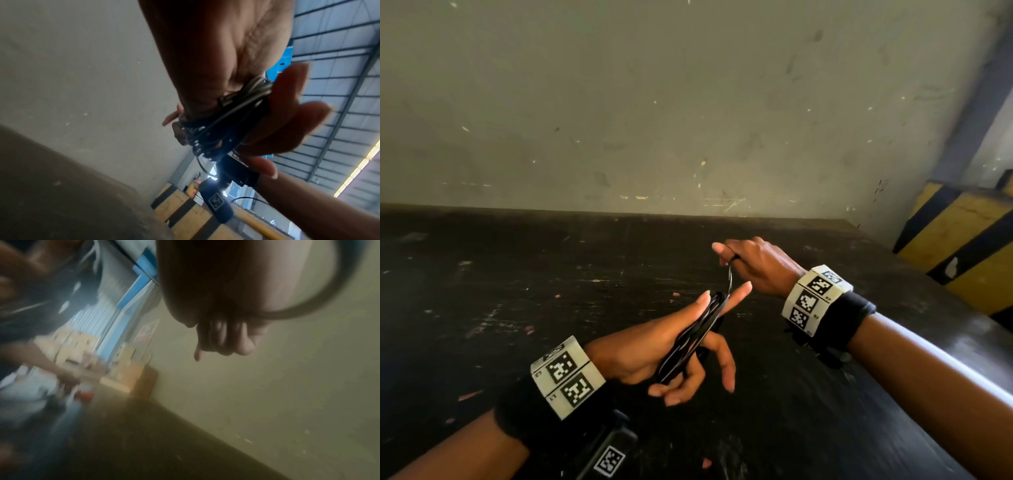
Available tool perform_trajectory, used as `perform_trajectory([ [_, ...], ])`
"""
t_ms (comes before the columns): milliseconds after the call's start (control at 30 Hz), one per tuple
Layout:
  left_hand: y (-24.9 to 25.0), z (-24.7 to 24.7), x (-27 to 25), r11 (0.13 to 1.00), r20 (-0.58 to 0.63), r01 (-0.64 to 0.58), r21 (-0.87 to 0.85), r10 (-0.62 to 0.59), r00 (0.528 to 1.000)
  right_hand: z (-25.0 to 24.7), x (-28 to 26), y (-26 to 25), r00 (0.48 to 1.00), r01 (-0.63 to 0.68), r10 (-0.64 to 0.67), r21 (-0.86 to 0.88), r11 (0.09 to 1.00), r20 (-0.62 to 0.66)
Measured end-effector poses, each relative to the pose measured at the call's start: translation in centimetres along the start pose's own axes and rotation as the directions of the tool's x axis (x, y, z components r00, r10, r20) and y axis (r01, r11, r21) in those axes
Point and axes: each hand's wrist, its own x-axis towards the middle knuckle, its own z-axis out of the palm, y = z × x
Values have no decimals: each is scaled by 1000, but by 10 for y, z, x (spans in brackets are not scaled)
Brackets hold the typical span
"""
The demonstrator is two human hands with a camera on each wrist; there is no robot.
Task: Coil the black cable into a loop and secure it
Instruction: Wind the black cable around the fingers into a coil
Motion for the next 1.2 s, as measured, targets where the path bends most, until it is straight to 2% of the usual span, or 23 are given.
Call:
perform_trajectory([
  [67,2,4,2,999,62,27,-32,-25,998,-1,4,-5,996,-11,19,95,995,-82],
  [133,4,7,3,997,105,23,-74,-16,994,-5,10,-7,992,-15,28,107,994,-121],
  [200,9,9,3,990,116,-35,-134,51,992,-5,10,-10,997,-34,38,66,997,-70],
  [267,19,9,3,973,93,-121,-196,141,986,9,5,-12,998,-44,43,40,998,37],
  [333,31,6,4,943,26,-240,-231,253,967,33,-6,-17,989,-47,36,74,996,145],
  [400,43,-3,7,908,-102,-363,-207,349,932,61,-15,-26,976,-50,15,157,986,217],
  [500,52,-21,13,888,-305,-443,-122,391,869,72,-20,-53,960,-125,42,291,949,275],
  [600,49,-33,17,907,-456,-418,45,391,799,67,-21,-72,925,-130,4,306,943,379],
  [700,42,-42,18,924,-532,-322,207,383,755,54,-24,-82,901,-74,-36,234,969,432],
  [767,36,-49,16,927,-565,-239,289,367,739,43,-25,-86,888,11,-66,122,992,454],
  [833,30,-54,15,910,-583,-149,387,367,725,27,-26,-89,856,156,-125,-22,987,501],
  [900,24,-55,13,885,-584,-61,462,355,730,9,-27,-91,833,306,-223,-87,948,506],
  [967,18,-52,11,874,-580,18,485,307,754,-8,-23,-90,833,397,-324,-77,915,449],
  [1133,14,-29,8,914,-483,149,377,57,874,-35,-1,-74,827,467,-449,33,884,338],
  [1200,13,-24,9,939,-424,137,316,11,906,-39,4,-66,832,475,-476,75,877,284],
])
